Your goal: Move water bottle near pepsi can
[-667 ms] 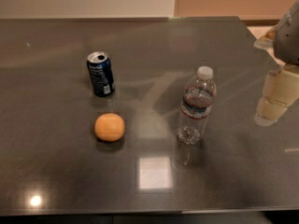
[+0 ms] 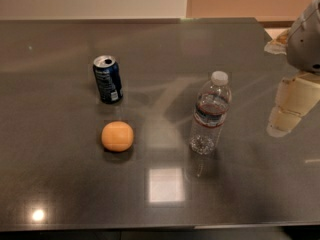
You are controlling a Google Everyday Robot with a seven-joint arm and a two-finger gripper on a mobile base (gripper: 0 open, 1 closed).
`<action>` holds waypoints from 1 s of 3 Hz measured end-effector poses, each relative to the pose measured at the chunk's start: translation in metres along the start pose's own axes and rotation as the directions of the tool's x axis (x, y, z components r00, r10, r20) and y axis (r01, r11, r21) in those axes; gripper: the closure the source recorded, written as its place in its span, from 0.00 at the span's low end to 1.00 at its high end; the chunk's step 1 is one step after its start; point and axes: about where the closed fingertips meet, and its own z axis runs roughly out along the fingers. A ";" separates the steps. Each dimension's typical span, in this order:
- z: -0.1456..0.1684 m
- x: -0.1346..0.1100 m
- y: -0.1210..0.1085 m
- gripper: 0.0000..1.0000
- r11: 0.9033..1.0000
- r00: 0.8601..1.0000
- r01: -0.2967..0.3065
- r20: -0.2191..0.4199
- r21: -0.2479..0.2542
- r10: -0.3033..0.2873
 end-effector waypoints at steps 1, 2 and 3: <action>0.007 -0.013 0.005 0.00 0.999 0.998 0.034 0.046 -0.022 -0.033; 0.014 -0.026 0.015 0.00 0.995 0.992 0.071 0.109 -0.065 -0.063; 0.022 -0.040 0.024 0.00 0.990 0.981 0.102 0.173 -0.095 -0.085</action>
Offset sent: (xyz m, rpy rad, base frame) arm -0.0118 0.0505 -0.0228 0.1753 0.0827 0.1848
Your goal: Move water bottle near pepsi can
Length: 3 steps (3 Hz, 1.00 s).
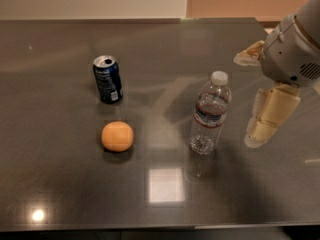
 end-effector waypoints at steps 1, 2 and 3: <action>0.012 -0.007 -0.007 0.00 0.999 0.997 -0.037 0.061 -0.022 0.038; 0.021 -0.012 -0.010 0.00 0.994 0.988 -0.090 0.119 -0.058 0.097; 0.029 -0.020 -0.006 0.00 0.988 0.978 -0.113 0.163 -0.102 0.129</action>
Offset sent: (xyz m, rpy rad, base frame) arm 0.0188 0.0244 -0.0180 0.2290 0.1184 -0.0839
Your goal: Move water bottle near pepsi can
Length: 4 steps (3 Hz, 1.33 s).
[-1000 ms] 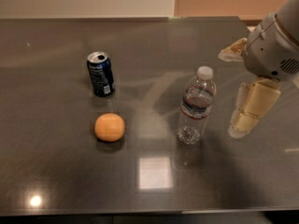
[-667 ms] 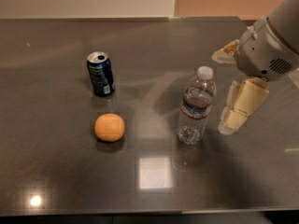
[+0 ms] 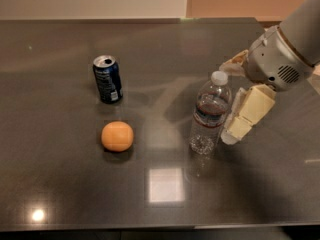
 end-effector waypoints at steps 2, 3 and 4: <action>0.011 -0.015 0.015 0.17 0.998 0.997 0.013 0.073 -0.068 -0.008; 0.017 -0.018 0.015 0.40 0.997 0.996 0.013 0.087 -0.078 -0.006; 0.018 -0.022 0.010 0.63 0.997 0.995 0.013 0.096 -0.078 -0.005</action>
Offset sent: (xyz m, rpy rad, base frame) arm -0.0179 0.0286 -0.0031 0.1158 0.0565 0.0732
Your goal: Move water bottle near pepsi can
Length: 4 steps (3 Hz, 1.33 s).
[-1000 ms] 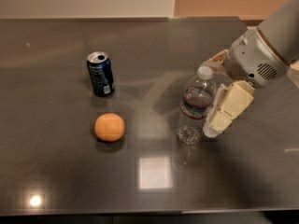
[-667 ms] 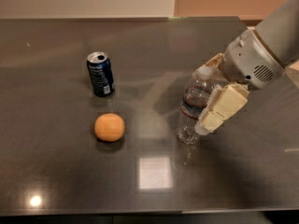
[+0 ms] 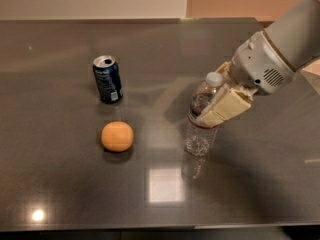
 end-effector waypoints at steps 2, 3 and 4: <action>0.000 -0.038 -0.044 1.00 0.999 0.999 0.041 0.025 0.008 -0.041; 0.014 -0.066 -0.073 1.00 0.998 0.998 0.064 0.025 0.005 -0.065; 0.031 -0.095 -0.095 1.00 0.996 0.995 0.091 0.028 -0.001 -0.091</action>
Offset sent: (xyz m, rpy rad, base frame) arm 0.0934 0.0498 0.0383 0.0307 -0.0606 0.0520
